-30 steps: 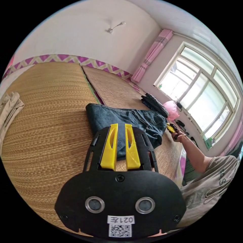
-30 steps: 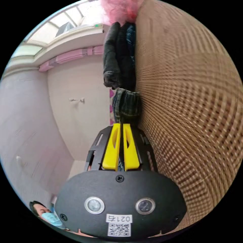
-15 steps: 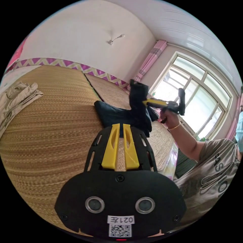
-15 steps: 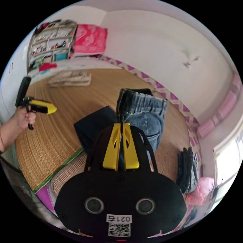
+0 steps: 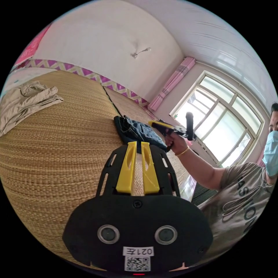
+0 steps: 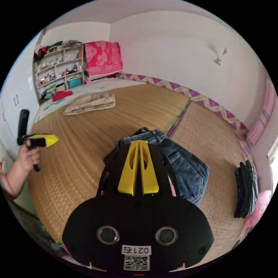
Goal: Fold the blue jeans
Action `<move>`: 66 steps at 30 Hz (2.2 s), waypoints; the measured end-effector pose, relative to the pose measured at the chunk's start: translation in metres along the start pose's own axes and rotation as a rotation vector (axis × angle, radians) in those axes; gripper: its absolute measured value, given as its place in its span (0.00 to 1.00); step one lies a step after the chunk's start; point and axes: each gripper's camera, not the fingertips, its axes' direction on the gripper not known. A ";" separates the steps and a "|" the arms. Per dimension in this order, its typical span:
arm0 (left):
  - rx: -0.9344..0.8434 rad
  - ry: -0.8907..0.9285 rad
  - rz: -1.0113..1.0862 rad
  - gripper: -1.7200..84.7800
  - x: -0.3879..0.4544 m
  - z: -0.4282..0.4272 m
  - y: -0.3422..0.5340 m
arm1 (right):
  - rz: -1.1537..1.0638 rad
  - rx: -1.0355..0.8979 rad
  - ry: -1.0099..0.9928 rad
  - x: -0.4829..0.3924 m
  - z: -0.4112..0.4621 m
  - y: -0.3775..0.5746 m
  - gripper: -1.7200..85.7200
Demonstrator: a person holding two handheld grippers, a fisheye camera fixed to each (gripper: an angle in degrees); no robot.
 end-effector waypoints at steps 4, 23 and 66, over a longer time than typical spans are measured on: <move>0.000 0.033 -0.037 0.02 0.000 0.016 -0.011 | -0.058 -0.281 -0.197 -0.004 0.083 0.001 0.01; -0.302 0.292 -0.464 0.23 -0.137 0.214 -0.156 | 0.867 -0.223 -0.658 0.384 0.023 0.176 0.18; 0.355 0.081 -0.542 0.01 -0.263 -0.178 -0.029 | 0.077 -0.270 -0.645 0.136 0.079 -0.038 0.03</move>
